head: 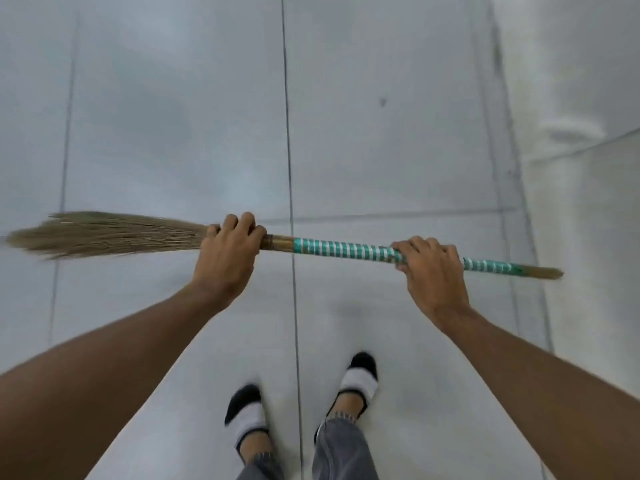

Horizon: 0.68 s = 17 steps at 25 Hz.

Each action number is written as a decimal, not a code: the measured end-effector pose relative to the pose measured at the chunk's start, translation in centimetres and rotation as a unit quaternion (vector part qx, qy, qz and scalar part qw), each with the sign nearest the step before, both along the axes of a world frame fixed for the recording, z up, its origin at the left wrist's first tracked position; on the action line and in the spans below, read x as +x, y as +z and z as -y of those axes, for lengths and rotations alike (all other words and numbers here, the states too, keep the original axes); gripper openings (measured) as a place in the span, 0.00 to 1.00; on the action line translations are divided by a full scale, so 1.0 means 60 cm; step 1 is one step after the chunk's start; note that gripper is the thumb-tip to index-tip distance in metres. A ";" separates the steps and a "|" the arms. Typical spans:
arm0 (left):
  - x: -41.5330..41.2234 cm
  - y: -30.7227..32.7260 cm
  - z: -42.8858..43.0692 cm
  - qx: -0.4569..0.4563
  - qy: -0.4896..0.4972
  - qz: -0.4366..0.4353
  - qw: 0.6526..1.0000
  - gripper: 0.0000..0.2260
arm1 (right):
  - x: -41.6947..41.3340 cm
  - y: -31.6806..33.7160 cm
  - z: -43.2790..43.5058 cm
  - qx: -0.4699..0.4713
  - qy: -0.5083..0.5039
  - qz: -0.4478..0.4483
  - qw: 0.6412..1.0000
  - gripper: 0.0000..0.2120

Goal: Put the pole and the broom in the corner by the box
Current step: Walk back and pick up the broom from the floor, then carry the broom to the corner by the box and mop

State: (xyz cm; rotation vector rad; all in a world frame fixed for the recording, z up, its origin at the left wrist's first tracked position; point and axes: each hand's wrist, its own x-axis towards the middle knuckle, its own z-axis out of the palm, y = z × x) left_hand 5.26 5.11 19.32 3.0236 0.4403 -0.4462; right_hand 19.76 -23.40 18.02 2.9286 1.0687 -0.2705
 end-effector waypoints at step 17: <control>0.215 1.434 0.252 0.074 -0.372 0.353 0.855 0.09 | -0.161 1.400 0.350 0.117 -0.364 0.419 0.824 0.17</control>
